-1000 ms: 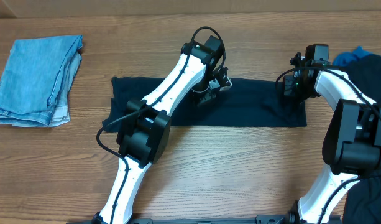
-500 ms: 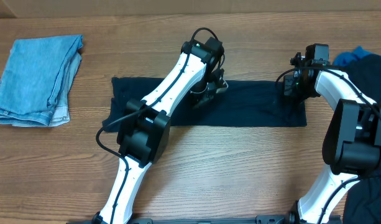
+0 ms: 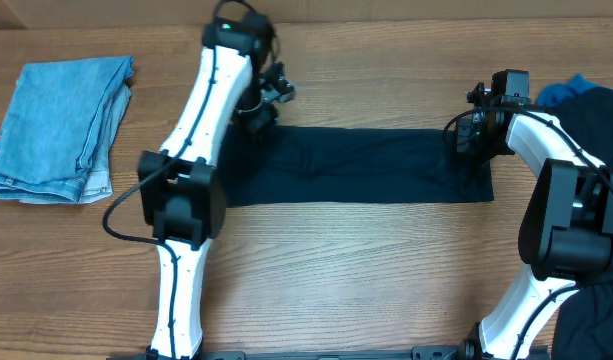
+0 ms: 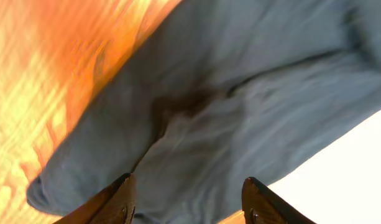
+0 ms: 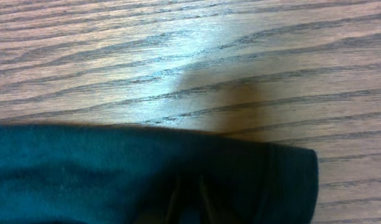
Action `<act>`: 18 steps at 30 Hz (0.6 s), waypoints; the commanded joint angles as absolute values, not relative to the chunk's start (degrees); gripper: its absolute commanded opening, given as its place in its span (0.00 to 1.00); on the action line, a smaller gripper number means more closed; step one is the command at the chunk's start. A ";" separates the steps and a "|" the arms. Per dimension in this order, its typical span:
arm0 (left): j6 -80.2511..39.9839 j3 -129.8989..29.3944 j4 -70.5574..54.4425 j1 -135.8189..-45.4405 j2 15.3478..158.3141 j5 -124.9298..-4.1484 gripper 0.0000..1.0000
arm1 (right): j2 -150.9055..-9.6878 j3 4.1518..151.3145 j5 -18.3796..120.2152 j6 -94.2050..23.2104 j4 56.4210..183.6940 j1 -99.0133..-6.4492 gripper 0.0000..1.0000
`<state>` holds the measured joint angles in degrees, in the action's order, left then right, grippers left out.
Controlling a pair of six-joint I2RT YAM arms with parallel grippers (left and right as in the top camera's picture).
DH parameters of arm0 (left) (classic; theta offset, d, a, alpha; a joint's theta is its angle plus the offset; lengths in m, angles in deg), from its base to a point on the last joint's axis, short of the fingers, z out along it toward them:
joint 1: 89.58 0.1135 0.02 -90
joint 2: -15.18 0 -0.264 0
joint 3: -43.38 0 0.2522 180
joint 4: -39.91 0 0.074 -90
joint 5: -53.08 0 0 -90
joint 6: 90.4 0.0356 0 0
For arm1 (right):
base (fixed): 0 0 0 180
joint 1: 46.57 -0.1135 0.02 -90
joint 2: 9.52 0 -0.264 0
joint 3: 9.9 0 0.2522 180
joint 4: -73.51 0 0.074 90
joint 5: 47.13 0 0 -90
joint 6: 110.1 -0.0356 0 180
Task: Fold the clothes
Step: 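Move the left gripper to the strip's left end and grasp it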
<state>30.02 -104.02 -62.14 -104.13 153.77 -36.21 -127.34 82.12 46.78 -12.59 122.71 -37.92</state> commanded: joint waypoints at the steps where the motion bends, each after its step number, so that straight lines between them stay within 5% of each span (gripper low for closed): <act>1: 30.17 -99.02 -62.10 -102.18 153.70 -34.90 0.57 | -129.16 81.46 45.90 -12.68 121.97 -37.49 0.16; 12: 17.23 -85.64 -56.79 -88.00 128.22 -48.08 0.80 | -129.16 81.46 45.95 -12.72 119.96 -37.49 0.16; 16: 13.69 -63.04 -40.74 -89.90 117.11 -33.02 0.84 | -129.16 81.46 46.10 -14.16 118.12 -37.49 0.16; 18: 17.82 -51.32 -27.17 -91.84 116.02 -32.67 0.94 | -129.16 81.46 46.14 -14.19 118.17 -37.49 0.17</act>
